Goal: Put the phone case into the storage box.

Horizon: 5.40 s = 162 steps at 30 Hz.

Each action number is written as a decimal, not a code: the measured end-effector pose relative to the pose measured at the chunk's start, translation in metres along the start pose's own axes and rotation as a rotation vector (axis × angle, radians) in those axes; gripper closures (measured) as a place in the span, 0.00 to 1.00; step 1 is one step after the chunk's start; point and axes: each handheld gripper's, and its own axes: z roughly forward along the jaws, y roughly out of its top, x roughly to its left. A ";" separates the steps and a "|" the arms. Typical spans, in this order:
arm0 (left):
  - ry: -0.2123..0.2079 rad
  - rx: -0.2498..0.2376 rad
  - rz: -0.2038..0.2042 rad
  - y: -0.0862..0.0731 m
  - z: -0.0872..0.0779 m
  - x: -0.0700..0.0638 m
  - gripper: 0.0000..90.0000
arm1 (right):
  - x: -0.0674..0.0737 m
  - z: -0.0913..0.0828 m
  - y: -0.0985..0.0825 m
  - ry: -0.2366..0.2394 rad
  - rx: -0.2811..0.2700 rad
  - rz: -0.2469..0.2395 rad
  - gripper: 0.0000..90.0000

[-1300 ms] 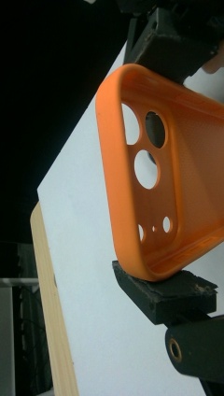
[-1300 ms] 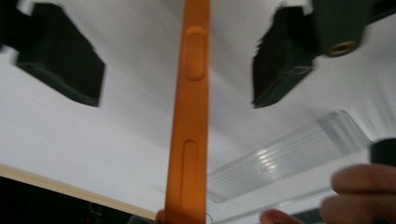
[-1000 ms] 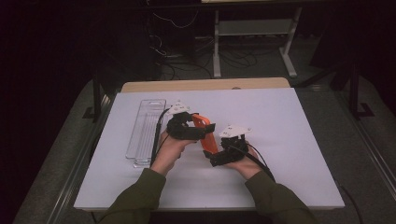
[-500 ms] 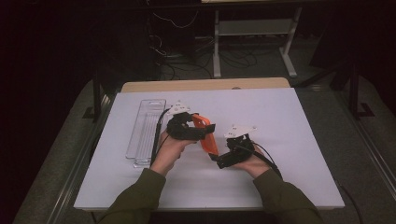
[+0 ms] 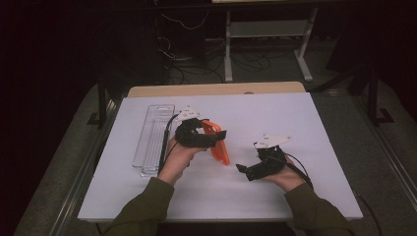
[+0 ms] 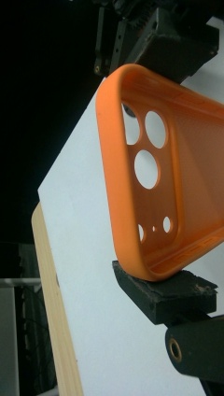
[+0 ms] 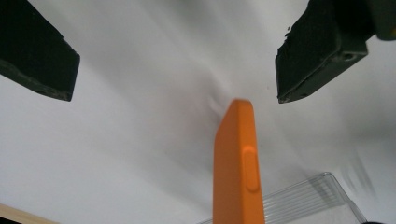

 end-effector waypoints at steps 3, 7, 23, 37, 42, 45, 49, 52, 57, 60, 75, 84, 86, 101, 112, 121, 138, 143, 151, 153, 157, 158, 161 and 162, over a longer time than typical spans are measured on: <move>-0.001 -0.001 -0.004 0.001 -0.001 0.000 0.16 | -0.003 -0.006 -0.006 -0.004 0.002 0.006 0.00; -0.003 -0.004 0.001 0.002 -0.002 0.000 0.16 | -0.004 -0.013 -0.014 -0.008 -0.004 0.016 0.00; 0.004 -0.013 0.008 0.010 -0.005 0.001 0.16 | -0.009 -0.031 -0.052 -0.048 -0.001 0.061 0.00; 0.019 -0.009 0.047 0.023 -0.011 0.009 0.16 | -0.005 -0.033 -0.056 -0.063 -0.006 0.054 0.00; 0.025 -0.015 0.053 0.029 -0.014 0.012 0.16 | -0.005 -0.033 -0.055 -0.065 -0.016 0.038 0.00; 0.036 -0.019 0.063 0.035 -0.017 0.015 0.16 | -0.005 -0.033 -0.055 -0.065 -0.013 0.037 0.00; 0.057 -0.029 0.062 0.044 -0.022 0.023 0.16 | -0.004 -0.034 -0.055 -0.063 -0.012 0.050 0.00; 0.068 -0.039 0.061 0.051 -0.025 0.028 0.16 | -0.005 -0.034 -0.055 -0.068 -0.020 0.034 0.00; 0.084 -0.048 0.070 0.060 -0.031 0.033 0.16 | -0.004 -0.034 -0.055 -0.067 -0.012 0.042 0.00; 0.095 -0.042 0.081 0.065 -0.035 0.037 0.16 | -0.004 -0.034 -0.055 -0.069 -0.019 0.035 0.00; 0.164 -0.065 0.081 0.082 -0.048 0.058 0.16 | -0.003 -0.035 -0.055 -0.071 -0.020 0.040 0.00; 0.247 -0.070 0.103 0.090 -0.056 0.074 0.16 | -0.003 -0.035 -0.055 -0.070 -0.019 0.041 0.00; 0.269 -0.074 0.099 0.091 -0.057 0.079 0.16 | -0.002 -0.035 -0.055 -0.070 -0.019 0.042 0.00; 0.425 -0.086 0.076 0.089 -0.063 0.115 0.16 | -0.002 -0.036 -0.055 -0.074 -0.018 0.039 0.00; 0.544 -0.066 0.043 0.083 -0.060 0.138 0.16 | -0.001 -0.036 -0.055 -0.074 -0.017 0.042 0.00; 0.645 -0.025 0.032 0.078 -0.053 0.147 0.16 | -0.001 -0.036 -0.055 -0.072 -0.015 0.038 0.00; 0.728 0.055 -0.046 0.058 -0.038 0.165 0.16 | 0.000 -0.036 -0.055 -0.073 -0.021 0.028 0.00; 0.731 0.088 -0.043 0.055 -0.034 0.167 0.16 | 0.000 -0.036 -0.055 -0.073 -0.021 0.027 0.00; 0.741 0.120 -0.055 0.050 -0.026 0.168 0.16 | 0.001 -0.036 -0.055 -0.071 -0.019 0.033 0.00; 0.749 0.125 -0.054 0.047 -0.023 0.168 0.16 | 0.000 -0.036 -0.055 -0.070 -0.019 0.033 0.00; 0.760 0.128 -0.059 0.043 -0.020 0.169 0.16 | 0.000 -0.036 -0.055 -0.069 -0.018 0.034 0.00; 0.765 0.132 -0.055 0.044 -0.020 0.169 0.16 | 0.000 -0.036 -0.055 -0.069 -0.018 0.034 0.00; 0.779 0.121 -0.056 0.043 -0.016 0.168 0.15 | 0.000 -0.036 -0.055 -0.070 -0.019 0.033 0.00; 0.785 0.117 -0.053 0.043 -0.015 0.168 0.15 | 0.000 -0.036 -0.054 -0.070 -0.019 0.033 0.00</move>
